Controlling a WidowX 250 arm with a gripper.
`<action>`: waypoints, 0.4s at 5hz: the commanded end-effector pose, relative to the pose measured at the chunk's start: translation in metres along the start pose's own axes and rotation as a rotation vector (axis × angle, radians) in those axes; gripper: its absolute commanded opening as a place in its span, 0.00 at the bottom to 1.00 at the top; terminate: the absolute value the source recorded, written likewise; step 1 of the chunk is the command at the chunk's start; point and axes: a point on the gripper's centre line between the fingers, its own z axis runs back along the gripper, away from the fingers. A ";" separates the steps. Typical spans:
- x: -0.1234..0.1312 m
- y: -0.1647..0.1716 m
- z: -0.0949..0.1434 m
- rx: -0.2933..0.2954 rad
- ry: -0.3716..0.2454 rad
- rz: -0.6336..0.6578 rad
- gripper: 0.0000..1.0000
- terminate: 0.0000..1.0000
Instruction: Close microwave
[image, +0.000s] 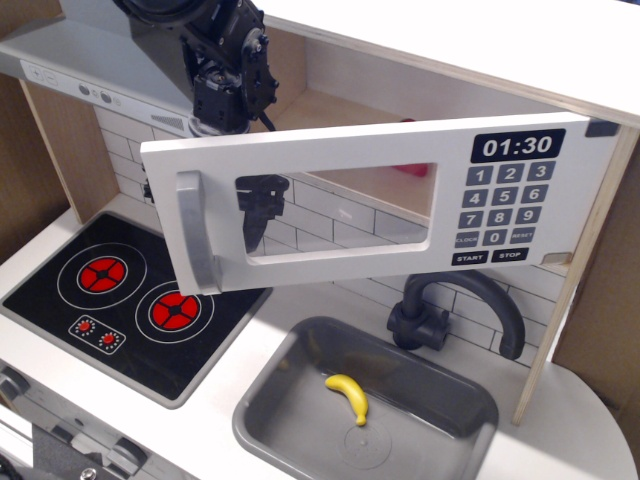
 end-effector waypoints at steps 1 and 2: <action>0.000 0.000 0.000 0.000 0.000 0.000 1.00 0.00; 0.009 -0.008 0.028 -0.057 -0.009 0.018 1.00 0.00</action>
